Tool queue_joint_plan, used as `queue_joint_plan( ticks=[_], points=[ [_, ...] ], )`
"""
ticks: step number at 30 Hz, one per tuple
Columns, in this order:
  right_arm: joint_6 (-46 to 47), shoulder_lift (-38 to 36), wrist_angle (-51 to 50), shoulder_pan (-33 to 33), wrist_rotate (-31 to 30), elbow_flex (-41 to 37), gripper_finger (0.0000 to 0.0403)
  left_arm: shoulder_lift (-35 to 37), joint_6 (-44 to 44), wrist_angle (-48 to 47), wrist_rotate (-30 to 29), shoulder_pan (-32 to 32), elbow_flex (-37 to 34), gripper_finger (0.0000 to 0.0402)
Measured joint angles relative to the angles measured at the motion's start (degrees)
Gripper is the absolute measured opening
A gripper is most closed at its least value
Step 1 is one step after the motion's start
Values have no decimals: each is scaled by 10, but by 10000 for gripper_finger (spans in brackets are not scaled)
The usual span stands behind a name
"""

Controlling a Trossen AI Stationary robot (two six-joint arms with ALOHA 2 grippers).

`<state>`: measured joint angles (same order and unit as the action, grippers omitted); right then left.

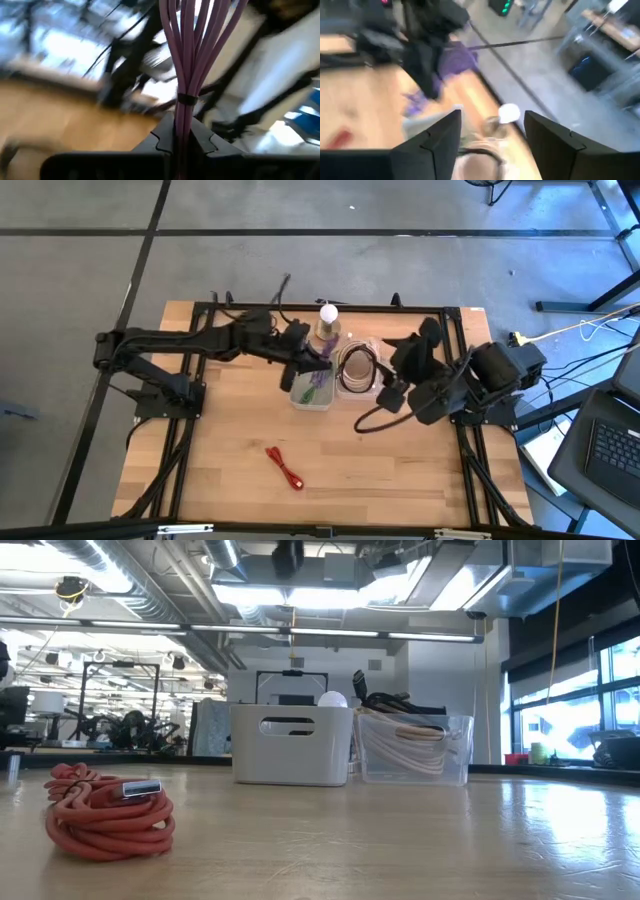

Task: Pick and place USB-C Cables
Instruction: Put the violet charger cable into the gray bin

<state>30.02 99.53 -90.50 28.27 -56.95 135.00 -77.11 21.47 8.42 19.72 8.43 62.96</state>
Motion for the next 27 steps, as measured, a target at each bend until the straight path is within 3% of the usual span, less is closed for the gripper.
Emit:
queue_joint_plan(
  ticks=[5, 13, 27],
  points=[
    [14, -8, 5, 1, 57, -14, 203, -15, 85, -85, -94, -5, -1, 10],
    [24, -24, 5, 10, 82, -13, 178, -62, 200, -222, -213, -11, 0, 10],
    [30, -30, 5, 38, 122, -13, 164, -176, 290, -263, -215, -14, -1, 10]
  ],
)
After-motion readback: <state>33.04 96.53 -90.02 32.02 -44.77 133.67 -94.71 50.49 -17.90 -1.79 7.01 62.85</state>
